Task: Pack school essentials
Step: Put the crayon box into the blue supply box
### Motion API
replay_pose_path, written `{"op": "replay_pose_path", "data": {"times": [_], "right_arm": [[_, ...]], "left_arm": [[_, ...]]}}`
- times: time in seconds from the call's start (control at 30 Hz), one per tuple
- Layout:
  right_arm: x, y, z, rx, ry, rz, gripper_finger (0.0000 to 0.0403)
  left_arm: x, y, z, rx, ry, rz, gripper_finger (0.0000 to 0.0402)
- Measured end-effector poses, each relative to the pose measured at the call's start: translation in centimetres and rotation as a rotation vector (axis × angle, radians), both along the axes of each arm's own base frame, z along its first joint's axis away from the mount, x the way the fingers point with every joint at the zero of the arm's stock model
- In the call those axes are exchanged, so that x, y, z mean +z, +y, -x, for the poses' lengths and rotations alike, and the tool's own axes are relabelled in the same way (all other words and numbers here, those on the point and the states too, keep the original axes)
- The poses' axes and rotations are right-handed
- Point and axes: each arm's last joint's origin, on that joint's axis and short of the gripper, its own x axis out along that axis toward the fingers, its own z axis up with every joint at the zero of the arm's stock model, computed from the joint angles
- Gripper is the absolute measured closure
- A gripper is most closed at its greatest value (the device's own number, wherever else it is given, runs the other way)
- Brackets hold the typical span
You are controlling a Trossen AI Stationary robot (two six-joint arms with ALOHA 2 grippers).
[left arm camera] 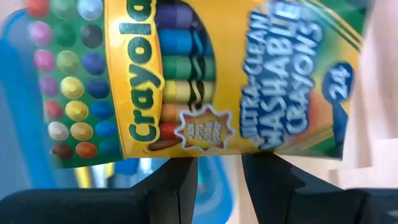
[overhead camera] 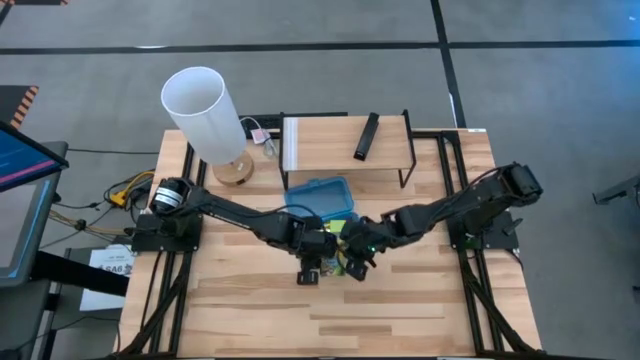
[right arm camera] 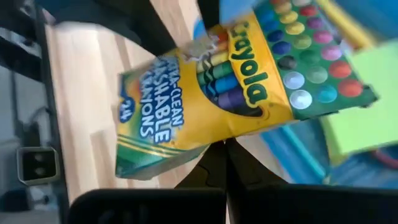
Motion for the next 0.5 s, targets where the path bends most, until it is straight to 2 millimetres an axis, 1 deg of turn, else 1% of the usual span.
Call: {"op": "replay_pose_path", "data": {"times": [0.17,0.3,0.4,0.5], "right_arm": [[0.3,-2.1,-0.4,-0.013,-0.012,0.038,0.0398],[0.2,-4.6,-0.8,-0.023,-0.002,0.035,0.0398],[0.2,-6.5,-1.0,-0.017,-0.006,0.023,0.0398],[-0.8,-7.8,-1.6,-0.004,0.012,-0.009,0.0398]], "left_arm": [[0.1,1.9,0.3,0.041,0.055,-0.022,0.0289],[-0.1,2.7,0.4,0.045,0.072,-0.060,0.0289],[-0.5,3.3,0.4,0.059,0.083,-0.053,0.0289],[-0.5,3.9,0.1,0.066,0.068,-0.023,0.0289]]}}
